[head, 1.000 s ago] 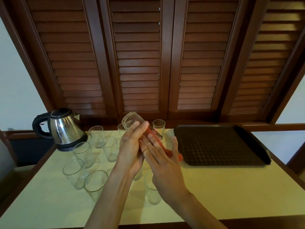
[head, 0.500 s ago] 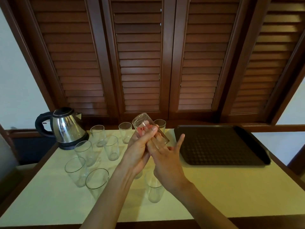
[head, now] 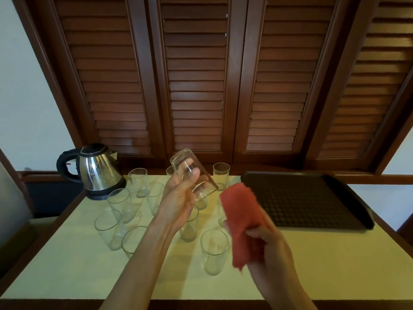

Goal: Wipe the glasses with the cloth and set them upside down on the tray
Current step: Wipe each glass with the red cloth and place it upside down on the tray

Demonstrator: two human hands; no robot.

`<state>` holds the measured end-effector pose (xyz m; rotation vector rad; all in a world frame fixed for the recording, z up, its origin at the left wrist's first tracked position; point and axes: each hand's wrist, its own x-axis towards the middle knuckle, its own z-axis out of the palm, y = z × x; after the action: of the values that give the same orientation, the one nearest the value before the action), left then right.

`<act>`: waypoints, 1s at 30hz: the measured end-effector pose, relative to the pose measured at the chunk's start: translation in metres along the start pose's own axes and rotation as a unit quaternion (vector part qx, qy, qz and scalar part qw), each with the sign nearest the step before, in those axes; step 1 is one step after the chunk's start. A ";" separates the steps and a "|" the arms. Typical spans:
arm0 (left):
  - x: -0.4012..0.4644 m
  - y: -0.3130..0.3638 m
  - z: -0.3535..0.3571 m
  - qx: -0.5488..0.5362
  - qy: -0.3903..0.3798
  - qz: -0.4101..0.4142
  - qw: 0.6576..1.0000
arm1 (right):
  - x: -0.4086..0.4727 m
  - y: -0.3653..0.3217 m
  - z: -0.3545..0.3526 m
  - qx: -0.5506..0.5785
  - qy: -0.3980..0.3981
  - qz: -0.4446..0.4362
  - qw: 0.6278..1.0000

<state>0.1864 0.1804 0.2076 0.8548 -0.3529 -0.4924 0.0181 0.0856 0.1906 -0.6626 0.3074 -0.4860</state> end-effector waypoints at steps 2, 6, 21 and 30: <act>-0.004 -0.002 0.008 -0.022 0.040 -0.001 0.999 | -0.004 0.000 0.010 -0.114 0.022 -0.147 0.982; -0.018 -0.022 0.027 -0.071 0.027 -0.063 0.995 | 0.012 0.028 0.032 -0.438 -0.108 -0.409 0.793; -0.025 0.004 0.015 -0.076 0.043 -0.054 0.995 | 0.060 0.006 -0.027 -0.481 -0.042 -0.382 0.788; -0.032 -0.015 0.029 0.174 0.059 0.018 0.983 | 0.041 0.013 0.023 -0.582 -0.206 -0.334 0.712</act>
<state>0.1419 0.1714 0.2103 1.2090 -0.3497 -0.3485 0.0662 0.0848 0.1945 -2.1499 -0.1281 -0.7994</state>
